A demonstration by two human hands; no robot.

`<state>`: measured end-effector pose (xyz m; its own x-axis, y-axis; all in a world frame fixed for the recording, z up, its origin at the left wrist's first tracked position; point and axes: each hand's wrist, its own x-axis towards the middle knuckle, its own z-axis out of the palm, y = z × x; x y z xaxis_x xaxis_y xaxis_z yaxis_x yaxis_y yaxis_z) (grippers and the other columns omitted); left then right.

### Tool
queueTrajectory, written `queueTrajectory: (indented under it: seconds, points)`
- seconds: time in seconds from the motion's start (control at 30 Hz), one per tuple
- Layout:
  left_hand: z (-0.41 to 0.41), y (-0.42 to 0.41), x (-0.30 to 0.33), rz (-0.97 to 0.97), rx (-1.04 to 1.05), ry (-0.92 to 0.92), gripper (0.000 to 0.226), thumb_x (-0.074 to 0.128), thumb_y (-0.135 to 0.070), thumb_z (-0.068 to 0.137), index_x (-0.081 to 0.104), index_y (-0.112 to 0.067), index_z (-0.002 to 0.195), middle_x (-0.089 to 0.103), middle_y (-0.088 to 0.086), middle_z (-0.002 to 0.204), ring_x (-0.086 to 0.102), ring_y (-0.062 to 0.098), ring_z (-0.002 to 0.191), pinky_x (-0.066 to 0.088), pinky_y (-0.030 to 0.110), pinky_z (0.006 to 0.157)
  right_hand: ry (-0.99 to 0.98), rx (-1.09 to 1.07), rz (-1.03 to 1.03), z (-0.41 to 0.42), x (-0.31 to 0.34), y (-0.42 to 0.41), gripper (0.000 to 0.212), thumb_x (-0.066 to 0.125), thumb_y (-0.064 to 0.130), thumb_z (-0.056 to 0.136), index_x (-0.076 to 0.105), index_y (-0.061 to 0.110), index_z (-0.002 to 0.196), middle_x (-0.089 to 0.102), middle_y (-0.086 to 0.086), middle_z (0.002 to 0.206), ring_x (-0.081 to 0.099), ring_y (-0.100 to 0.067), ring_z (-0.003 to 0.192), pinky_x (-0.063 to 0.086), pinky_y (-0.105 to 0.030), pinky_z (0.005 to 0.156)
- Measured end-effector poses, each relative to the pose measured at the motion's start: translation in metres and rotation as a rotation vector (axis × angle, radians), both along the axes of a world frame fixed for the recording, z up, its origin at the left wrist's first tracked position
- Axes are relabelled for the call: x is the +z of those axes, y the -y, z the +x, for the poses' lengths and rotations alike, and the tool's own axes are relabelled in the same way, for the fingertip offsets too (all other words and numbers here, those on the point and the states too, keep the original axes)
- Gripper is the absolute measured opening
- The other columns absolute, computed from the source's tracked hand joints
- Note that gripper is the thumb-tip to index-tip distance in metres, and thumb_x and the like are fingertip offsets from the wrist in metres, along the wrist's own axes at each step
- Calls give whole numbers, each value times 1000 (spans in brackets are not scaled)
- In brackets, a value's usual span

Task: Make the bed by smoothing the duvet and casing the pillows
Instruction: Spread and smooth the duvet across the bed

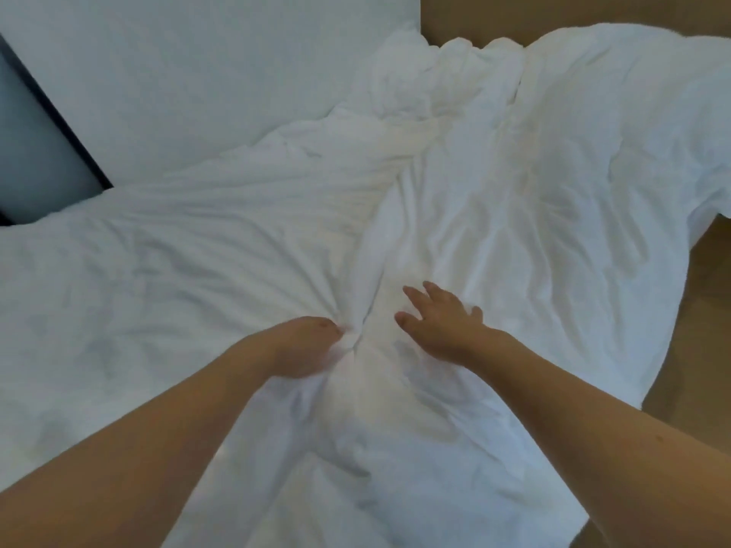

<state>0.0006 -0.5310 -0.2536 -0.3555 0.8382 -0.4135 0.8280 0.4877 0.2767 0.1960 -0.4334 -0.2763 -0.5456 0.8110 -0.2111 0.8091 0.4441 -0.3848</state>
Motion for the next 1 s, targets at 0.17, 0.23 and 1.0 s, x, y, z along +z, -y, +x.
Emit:
queueTrajectory:
  seconds: [0.17, 0.23, 1.0]
  points:
    - [-84, 24, 9, -20, 730, 81, 86, 42, -81, 80, 49, 1, 106, 67, 16, 79, 67, 27, 54, 51, 27, 46, 78, -1, 65, -45, 16, 25, 70, 28, 70, 90, 53, 12, 122, 54, -9, 125, 50, -28, 110, 41, -41, 95]
    - [-91, 18, -12, 45, 701, 247, 68, 44, -67, 90, 60, -3, 105, 69, 16, 92, 68, 28, 71, 56, 28, 56, 147, 49, -207, -70, 28, 39, 79, 30, 82, 82, 60, 11, 101, 64, -7, 103, 58, -24, 88, 46, -35, 83]
    - [-142, 81, -54, 101, -100, -208, 73, 5, -77, 86, -7, -46, 150, -14, -20, 159, -16, 14, 148, -17, 61, 109, 226, 288, 292, -188, -60, 9, 67, 16, 66, 94, -9, 41, 150, -14, 9, 161, -13, -13, 147, -13, -53, 115]
